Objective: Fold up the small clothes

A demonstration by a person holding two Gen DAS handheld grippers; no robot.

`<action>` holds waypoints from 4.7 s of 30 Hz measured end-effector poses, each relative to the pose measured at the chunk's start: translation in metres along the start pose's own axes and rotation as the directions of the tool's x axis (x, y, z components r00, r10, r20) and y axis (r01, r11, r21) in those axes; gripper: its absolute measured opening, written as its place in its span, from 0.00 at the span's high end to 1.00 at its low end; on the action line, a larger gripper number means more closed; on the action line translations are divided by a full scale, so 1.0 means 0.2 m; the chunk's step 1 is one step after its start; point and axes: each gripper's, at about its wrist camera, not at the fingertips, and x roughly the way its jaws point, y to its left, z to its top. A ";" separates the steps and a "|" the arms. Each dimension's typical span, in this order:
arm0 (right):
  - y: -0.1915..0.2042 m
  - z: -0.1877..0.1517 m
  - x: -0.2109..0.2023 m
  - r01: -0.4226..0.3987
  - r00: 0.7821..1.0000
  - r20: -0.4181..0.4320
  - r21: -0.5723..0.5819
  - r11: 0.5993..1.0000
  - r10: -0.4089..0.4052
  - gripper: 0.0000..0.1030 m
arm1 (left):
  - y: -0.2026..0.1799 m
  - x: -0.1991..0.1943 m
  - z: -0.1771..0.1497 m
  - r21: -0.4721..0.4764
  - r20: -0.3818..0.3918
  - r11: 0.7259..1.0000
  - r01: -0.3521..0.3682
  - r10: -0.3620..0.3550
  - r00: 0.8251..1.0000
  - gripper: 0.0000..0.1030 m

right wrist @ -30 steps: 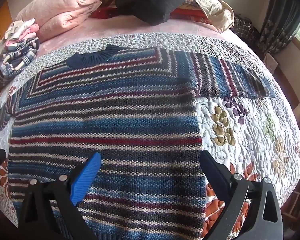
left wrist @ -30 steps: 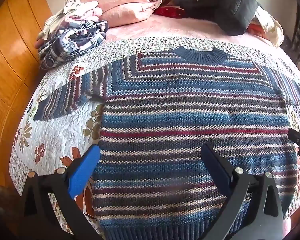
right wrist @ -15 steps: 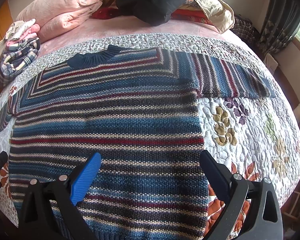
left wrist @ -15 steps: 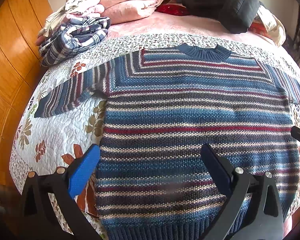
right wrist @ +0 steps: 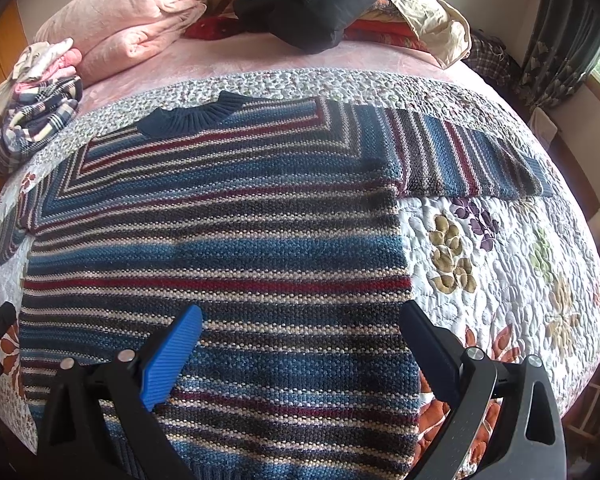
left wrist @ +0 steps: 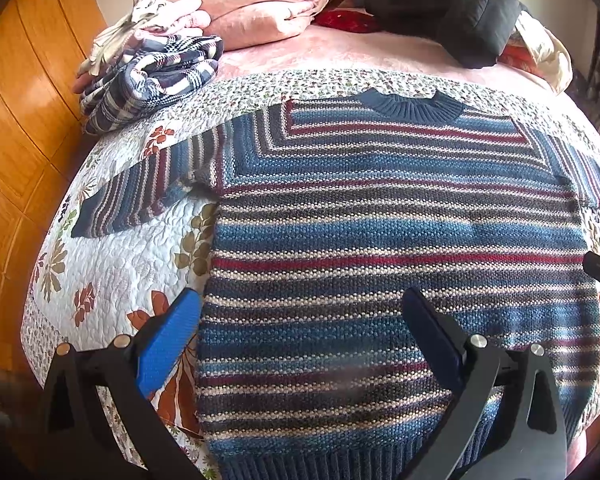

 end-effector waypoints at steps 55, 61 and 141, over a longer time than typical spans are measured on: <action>-0.50 0.20 0.02 -0.032 0.996 0.091 0.112 0.993 0.022 0.04 | -0.14 0.02 0.18 0.018 0.038 0.999 0.042 -0.042 0.998 0.03; -1.34 0.49 0.24 0.110 0.993 0.008 0.321 0.941 -0.119 0.04 | -0.37 0.05 0.37 0.058 0.074 0.995 0.084 -0.088 0.993 0.03; -0.57 0.49 0.41 -0.409 0.913 -0.050 -0.092 0.908 0.406 0.72 | -0.89 0.37 0.63 0.016 -0.146 0.873 0.487 -0.480 0.865 0.04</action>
